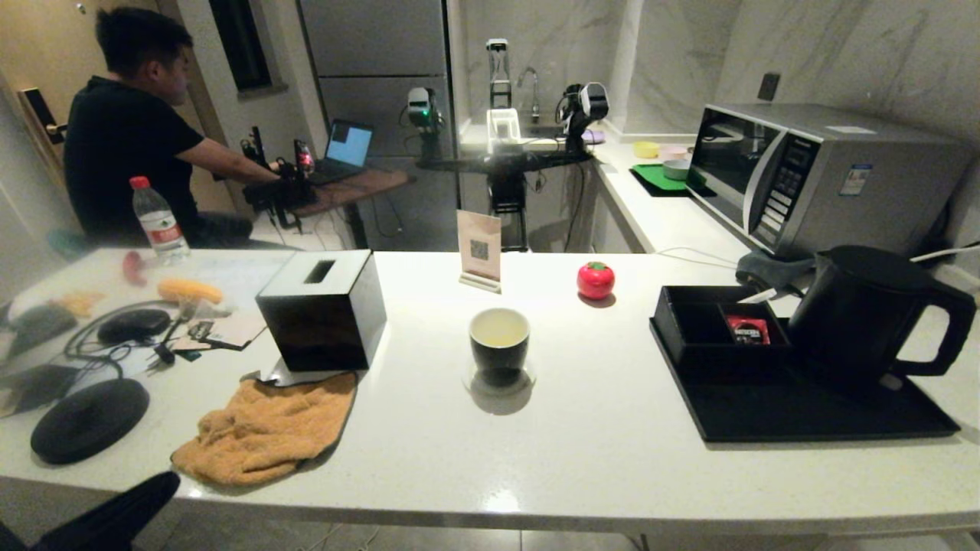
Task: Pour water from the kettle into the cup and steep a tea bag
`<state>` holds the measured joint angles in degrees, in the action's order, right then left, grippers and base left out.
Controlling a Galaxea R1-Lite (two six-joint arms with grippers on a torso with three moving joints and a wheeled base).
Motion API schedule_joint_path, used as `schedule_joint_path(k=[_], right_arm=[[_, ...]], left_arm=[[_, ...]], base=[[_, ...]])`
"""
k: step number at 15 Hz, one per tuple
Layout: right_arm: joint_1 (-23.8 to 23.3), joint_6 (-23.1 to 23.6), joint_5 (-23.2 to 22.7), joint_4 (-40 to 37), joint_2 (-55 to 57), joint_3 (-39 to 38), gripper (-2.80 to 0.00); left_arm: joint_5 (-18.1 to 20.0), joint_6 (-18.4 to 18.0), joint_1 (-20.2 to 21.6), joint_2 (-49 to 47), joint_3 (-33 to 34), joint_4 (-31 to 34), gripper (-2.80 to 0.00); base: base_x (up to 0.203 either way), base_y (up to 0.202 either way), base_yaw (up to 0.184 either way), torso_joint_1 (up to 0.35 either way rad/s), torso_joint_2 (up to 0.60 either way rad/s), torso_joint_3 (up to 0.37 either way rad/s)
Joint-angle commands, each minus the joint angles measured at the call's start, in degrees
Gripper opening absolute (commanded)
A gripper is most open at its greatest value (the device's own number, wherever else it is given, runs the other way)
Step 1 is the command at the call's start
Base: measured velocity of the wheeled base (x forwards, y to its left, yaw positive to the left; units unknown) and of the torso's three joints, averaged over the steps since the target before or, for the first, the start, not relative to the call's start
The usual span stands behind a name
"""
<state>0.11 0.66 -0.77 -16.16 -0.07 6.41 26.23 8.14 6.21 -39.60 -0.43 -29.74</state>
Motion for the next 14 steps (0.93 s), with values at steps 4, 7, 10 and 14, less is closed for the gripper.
schedule_joint_path(k=[4,7,10,14], right_arm=[[0.07,0.04,-0.02,-0.10,0.07,0.00,-2.80],[-0.02,0.04,-0.02,-0.10,0.07,0.00,-2.80],[0.04,0.04,-0.02,-0.10,0.07,0.00,-2.80],[0.00,0.04,-0.02,-0.10,0.07,0.00,-2.80]], left_arm=[[-23.33,1.26,-6.45,32.60,-1.14,28.45,-2.80],[-25.76,-2.14,-6.32,39.60,0.15,26.70,-2.80],[-24.87,-13.31,-6.30,39.60,0.40,29.54,-2.80],[-25.18,-8.05,-6.30,39.60,0.43,29.82,-2.80]], base=[[0.000,0.000,0.000,0.000,0.00,0.000],[0.000,0.000,0.000,0.000,0.00,0.000],[0.000,0.000,0.000,0.000,0.00,0.000],[0.000,0.000,0.000,0.000,0.00,0.000]])
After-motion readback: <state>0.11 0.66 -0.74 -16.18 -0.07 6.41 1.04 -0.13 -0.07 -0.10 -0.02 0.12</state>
